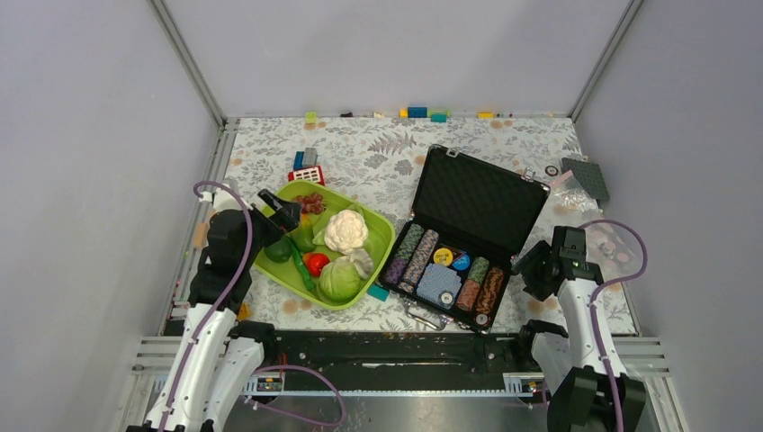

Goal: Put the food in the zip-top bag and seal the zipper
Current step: Move the distractor to the center of the board.

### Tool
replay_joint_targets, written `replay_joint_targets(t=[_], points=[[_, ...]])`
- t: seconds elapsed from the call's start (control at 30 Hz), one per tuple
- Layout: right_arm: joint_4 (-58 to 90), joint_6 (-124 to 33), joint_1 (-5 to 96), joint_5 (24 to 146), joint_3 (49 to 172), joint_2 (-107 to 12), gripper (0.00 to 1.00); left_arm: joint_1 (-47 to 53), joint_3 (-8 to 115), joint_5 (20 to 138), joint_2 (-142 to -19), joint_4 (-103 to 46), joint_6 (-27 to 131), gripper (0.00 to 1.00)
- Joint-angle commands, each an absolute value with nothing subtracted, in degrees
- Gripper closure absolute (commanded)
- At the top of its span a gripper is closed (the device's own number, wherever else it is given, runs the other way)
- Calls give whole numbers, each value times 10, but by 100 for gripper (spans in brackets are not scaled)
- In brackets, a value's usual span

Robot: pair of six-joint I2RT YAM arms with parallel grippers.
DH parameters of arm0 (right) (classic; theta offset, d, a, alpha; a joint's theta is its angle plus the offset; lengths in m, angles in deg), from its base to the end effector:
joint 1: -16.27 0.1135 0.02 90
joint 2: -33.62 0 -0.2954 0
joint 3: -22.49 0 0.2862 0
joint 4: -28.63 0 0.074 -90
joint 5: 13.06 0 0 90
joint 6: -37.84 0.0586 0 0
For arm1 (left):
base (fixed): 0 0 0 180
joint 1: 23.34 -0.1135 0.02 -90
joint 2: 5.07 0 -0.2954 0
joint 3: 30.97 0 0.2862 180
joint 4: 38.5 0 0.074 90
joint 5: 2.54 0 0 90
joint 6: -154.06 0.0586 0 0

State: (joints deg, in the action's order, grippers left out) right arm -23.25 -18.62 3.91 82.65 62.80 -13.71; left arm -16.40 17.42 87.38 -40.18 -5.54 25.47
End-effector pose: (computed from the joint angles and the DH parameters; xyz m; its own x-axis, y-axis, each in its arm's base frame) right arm 0.1694 -0.0312 0.1824 -0.6072 0.6959 -0.3835 0.5978 0.7180 0.3564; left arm 0.1804 -0.0220 0.3045 -0.3375 -0.5873 -0.7357 -0.1131 0.8012 -0.5877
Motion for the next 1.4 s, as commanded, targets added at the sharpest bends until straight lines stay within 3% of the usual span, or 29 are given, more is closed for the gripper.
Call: replay_joint_targets(t=[0.0,0.17,0.63,0.73,1.0,1.37], points=[[-147,-173,44,817,602,-165,42,-166,169,858,-406,-103,268,1],[-112,-176,54,819,588,-187,44,-166,170,863,-416,-105,274,1],[-20,-133,121,779,588,-286,87,-166,167,888,-438,-110,277,1],[16,-105,136,746,606,-322,100,-166,168,887,-449,-113,276,1],[109,-2,155,705,713,-472,100,-166,176,898,-476,-114,274,1],[72,60,158,677,1035,-730,100,-166,197,911,-511,-117,277,1]])
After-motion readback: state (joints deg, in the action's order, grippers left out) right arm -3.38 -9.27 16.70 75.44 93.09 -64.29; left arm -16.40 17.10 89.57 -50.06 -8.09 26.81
